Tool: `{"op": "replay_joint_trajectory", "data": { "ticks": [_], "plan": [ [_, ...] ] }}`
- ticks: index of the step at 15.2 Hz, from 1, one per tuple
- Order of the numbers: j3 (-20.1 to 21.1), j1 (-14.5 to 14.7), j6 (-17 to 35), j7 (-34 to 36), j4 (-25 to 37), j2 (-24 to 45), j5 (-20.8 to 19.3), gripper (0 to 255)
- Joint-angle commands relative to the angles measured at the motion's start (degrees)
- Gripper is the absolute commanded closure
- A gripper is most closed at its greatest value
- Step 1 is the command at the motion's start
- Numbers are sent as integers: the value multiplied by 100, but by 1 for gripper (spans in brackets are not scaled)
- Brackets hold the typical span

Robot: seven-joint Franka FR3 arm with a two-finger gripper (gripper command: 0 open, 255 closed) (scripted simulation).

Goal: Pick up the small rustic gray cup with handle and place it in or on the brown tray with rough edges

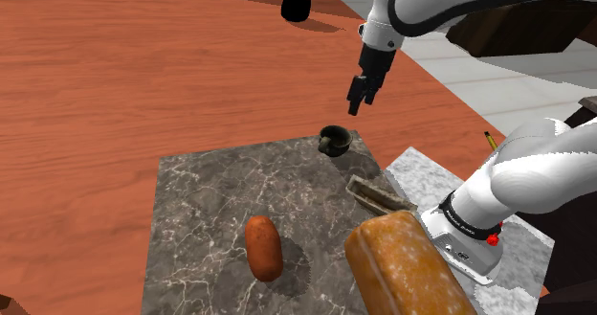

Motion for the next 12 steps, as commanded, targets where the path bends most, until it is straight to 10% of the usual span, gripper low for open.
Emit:
{"op": "replay_joint_trajectory", "data": {
  "ticks": [1,12],
  "plan": [
    [38,33,428,2,-34,378,106,0],
    [154,147,1599,-60,-352,1223,354,0]
  ]
}}
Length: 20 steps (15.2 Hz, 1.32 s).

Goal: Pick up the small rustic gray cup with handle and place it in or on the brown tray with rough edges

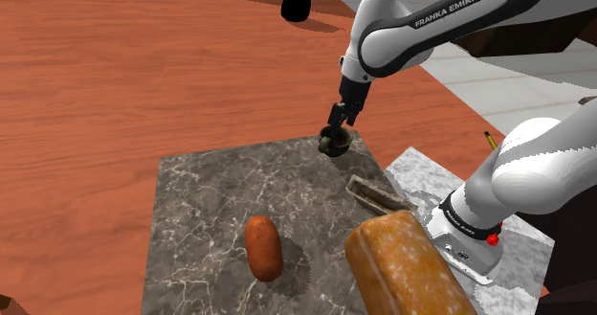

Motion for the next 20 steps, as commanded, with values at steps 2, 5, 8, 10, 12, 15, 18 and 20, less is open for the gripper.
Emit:
{"op": "replay_joint_trajectory", "data": {
  "ticks": [2,5,8,10,12,15,18,20],
  "plan": [
    [4,4,68,-9,-24,40,10,0],
    [4,4,68,-9,-23,40,10,0],
    [4,4,67,-9,-23,40,10,255],
    [4,4,67,-9,-23,40,10,255],
    [4,4,67,-9,-23,40,10,255],
    [4,4,68,-9,-23,41,10,255],
    [1,0,-24,7,9,-20,-3,255],
    [-6,-8,-205,38,80,-132,-27,255]
  ]
}}
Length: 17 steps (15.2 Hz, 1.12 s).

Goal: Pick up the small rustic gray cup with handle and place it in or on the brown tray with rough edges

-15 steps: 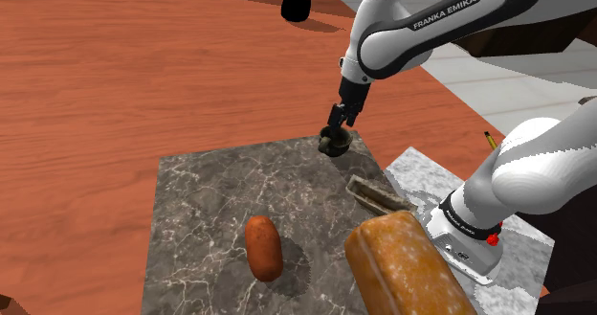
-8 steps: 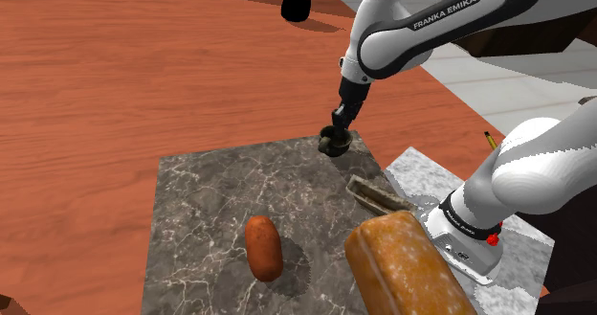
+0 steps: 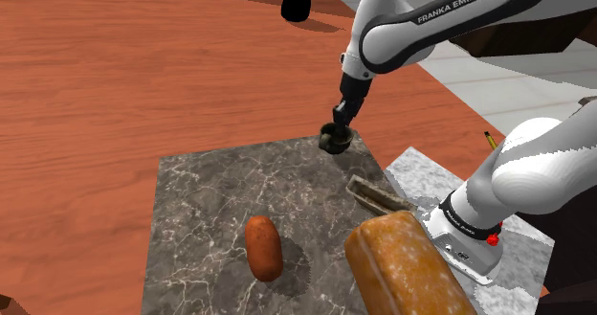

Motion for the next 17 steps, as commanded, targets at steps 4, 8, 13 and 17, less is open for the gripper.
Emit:
{"op": "replay_joint_trajectory", "data": {
  "ticks": [4,8,13,17],
  "plan": [
    [-12,-12,-438,80,180,-263,-50,255],
    [-28,-25,-789,135,358,-439,-90,255],
    [-49,-38,-1217,200,606,-622,-134,255],
    [-67,-47,-1551,248,826,-738,-165,255]
  ]
}}
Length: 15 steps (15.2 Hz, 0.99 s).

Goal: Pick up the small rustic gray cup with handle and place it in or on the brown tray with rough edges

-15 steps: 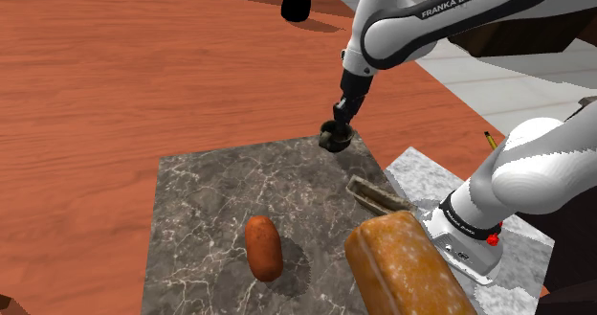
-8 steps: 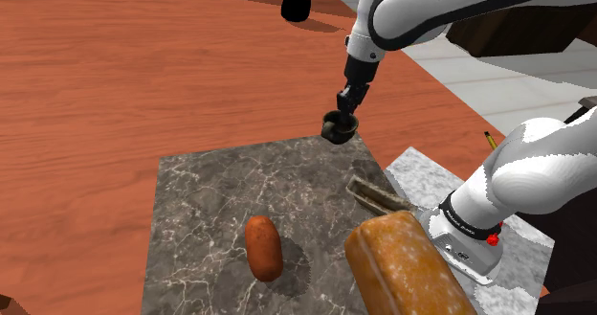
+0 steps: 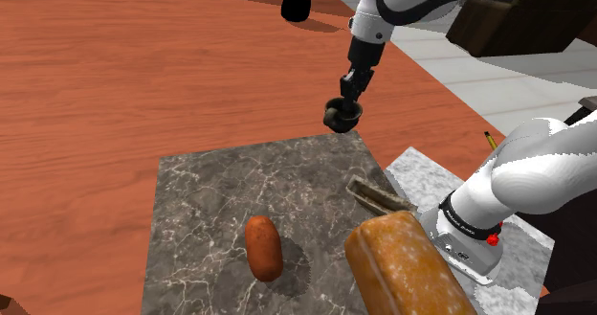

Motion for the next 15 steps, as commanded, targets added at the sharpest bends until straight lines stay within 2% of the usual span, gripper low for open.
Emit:
{"op": "replay_joint_trajectory", "data": {
  "ticks": [1,3,9,15],
  "plan": [
    [-6,-2,-174,29,111,-64,-13,255],
    [-15,-6,-331,52,226,-108,-27,255],
    [142,206,-771,329,-779,-1596,186,255],
    [337,524,-1543,753,-1555,-3208,456,255]
  ]
}}
